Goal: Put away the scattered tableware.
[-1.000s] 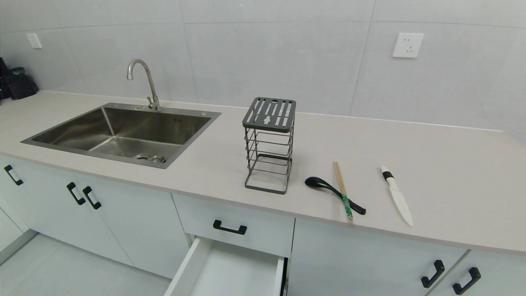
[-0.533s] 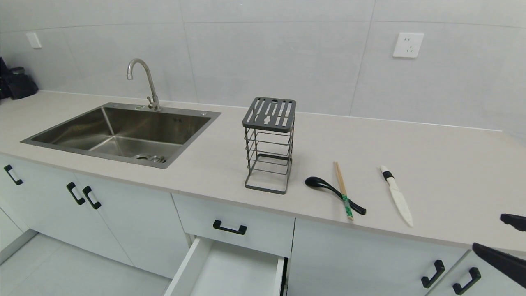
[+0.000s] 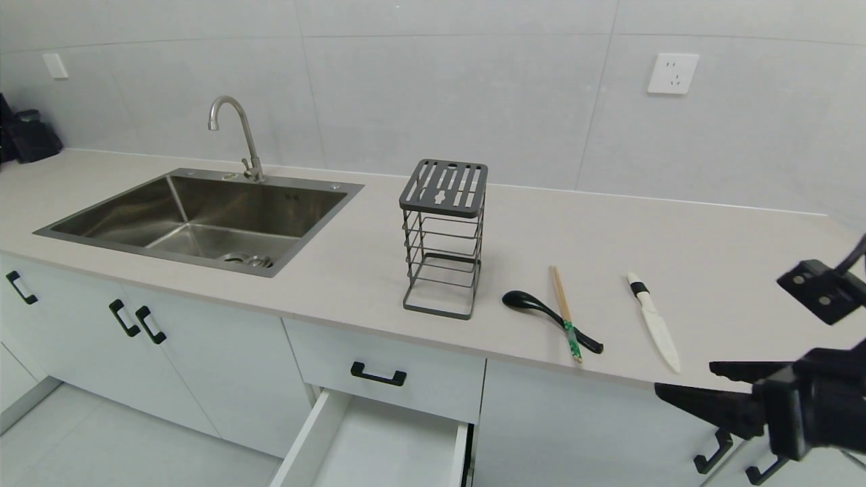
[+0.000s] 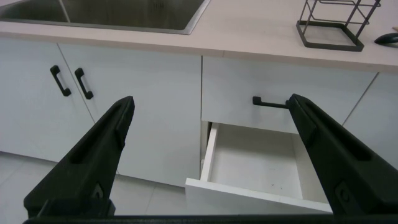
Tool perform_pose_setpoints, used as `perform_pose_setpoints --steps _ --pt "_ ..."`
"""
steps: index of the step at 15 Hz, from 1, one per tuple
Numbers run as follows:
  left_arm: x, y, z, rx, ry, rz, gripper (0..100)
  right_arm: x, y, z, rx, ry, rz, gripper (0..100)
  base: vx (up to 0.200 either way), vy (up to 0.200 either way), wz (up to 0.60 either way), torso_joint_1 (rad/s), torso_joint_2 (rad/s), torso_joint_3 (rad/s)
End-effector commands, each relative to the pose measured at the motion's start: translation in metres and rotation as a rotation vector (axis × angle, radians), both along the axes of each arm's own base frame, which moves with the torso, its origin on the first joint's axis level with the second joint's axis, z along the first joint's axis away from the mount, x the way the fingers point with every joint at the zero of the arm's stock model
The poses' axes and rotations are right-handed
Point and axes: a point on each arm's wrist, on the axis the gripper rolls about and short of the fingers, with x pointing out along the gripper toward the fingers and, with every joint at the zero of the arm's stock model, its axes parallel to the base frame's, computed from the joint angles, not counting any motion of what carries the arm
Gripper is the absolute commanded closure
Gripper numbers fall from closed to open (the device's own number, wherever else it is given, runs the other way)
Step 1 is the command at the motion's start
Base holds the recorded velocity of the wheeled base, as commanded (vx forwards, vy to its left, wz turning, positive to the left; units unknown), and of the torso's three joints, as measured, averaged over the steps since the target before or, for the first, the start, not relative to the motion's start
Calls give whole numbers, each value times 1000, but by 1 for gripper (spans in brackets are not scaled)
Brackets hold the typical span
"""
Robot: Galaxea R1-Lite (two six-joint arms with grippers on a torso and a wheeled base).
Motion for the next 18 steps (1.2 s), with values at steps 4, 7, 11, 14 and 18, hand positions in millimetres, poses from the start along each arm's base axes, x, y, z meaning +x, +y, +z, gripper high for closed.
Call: perform_pose_setpoints --steps 4,7,11,14,18 --pt "0 0 0 -1 1 0 0 36 34 -16 -40 147 19 0 0 0 0 0 0 0" --pt "0 0 0 1 1 0 0 53 51 -21 9 220 -55 0 0 0 0 0 0 0" --pt "0 0 0 1 1 0 0 85 82 -41 -8 300 -109 0 0 0 0 0 0 0" --pt "0 0 0 -1 1 0 0 104 99 -53 10 333 -137 0 0 0 0 0 0 0" --pt "0 0 0 -1 1 0 0 115 102 -63 -37 323 -197 0 0 0 0 0 0 0"
